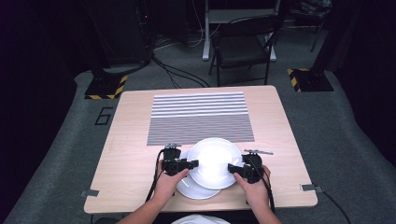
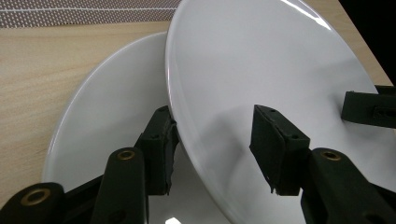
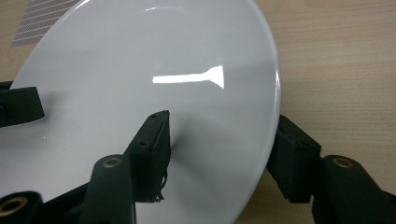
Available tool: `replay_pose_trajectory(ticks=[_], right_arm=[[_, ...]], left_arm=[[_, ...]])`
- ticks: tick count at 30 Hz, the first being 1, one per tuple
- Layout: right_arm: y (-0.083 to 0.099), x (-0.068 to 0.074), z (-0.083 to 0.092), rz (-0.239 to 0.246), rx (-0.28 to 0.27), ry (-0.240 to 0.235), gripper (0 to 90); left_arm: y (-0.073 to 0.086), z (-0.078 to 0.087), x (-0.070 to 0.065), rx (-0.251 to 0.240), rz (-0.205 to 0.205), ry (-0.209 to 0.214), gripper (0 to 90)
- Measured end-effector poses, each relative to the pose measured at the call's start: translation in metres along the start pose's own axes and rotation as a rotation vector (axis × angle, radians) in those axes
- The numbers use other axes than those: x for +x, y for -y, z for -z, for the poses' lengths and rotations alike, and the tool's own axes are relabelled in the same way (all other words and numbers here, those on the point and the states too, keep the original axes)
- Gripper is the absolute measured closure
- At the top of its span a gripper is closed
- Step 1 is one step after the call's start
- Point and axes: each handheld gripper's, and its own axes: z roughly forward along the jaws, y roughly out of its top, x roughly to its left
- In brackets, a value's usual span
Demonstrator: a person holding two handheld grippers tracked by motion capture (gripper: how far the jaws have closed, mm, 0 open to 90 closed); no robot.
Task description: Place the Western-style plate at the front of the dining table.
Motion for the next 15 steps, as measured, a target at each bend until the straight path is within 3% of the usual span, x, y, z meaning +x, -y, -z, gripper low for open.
replay_pose_trajectory(ticks=[3,15], right_arm=[[-0.0031,-0.0003,-0.002,-0.029,0.007,-0.011,44.7],[-0.0089,0.0064,-0.0014,-0.024,-0.015,-0.023,45.8]], left_arm=[[-0.0013,0.002,0.0007,-0.003,0.002,-0.004,50.7],[-0.0041,0.0073,0.0053,-0.023,0.014,-0.013,51.0]])
